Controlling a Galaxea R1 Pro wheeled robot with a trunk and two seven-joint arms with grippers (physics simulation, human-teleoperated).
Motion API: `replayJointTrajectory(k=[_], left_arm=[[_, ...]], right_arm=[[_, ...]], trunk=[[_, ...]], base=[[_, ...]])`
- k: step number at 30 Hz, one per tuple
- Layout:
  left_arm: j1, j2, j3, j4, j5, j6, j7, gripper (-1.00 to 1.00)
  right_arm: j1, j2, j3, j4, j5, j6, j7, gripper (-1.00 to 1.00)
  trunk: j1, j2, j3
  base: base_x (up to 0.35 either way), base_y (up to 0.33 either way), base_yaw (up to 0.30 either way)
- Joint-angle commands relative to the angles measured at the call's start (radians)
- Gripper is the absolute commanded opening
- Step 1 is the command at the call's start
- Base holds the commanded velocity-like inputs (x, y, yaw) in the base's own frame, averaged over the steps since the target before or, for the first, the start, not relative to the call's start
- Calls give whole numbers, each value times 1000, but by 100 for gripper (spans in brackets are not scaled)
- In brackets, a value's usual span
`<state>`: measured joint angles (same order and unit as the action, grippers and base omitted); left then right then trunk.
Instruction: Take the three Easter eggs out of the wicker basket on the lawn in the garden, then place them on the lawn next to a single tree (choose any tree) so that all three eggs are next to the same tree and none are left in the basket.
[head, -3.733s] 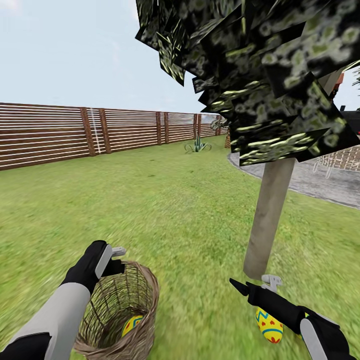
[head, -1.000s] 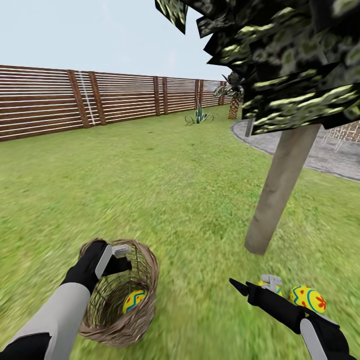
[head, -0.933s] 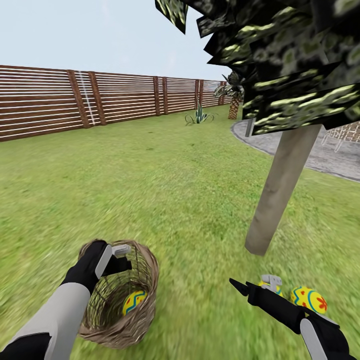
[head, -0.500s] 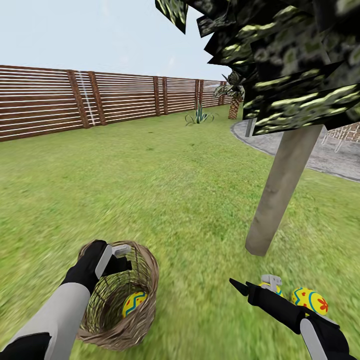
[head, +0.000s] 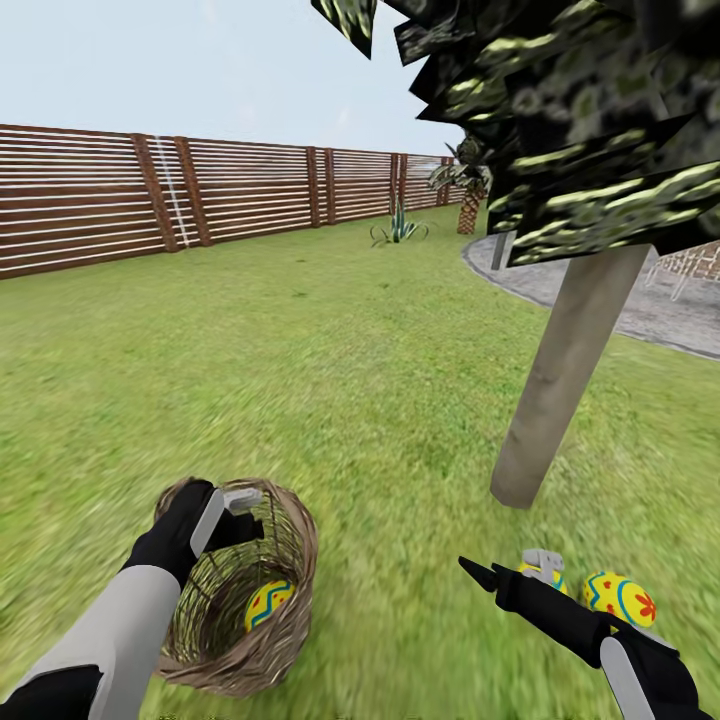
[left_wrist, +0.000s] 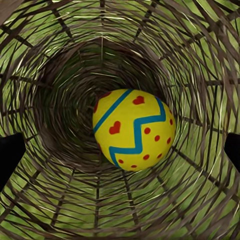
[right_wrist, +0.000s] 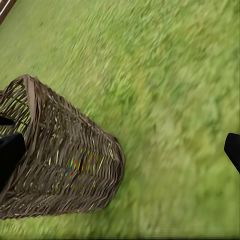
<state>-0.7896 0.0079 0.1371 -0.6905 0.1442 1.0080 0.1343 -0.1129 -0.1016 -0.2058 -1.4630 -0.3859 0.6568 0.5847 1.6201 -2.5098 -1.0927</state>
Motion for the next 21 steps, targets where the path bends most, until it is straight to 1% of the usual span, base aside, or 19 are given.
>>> replayJointTrajectory(k=[1, 7, 21], left_arm=[[0, 0, 1, -1, 12, -3, 9, 100], [0, 0, 1, 0, 10, -39, 7, 100], [0, 1, 0, -1, 12, -49, 5, 100]], right_arm=[[-1, 0, -1, 0, -5, 7, 1, 100], [-1, 0, -1, 0, -5, 7, 1, 100], [-1, 0, -1, 0, -5, 7, 1, 100]], trunk=[[0, -1, -5], [3, -2, -28], [9, -5, -82]], base=[[0, 0, 0], [0, 0, 0], [0, 0, 0]])
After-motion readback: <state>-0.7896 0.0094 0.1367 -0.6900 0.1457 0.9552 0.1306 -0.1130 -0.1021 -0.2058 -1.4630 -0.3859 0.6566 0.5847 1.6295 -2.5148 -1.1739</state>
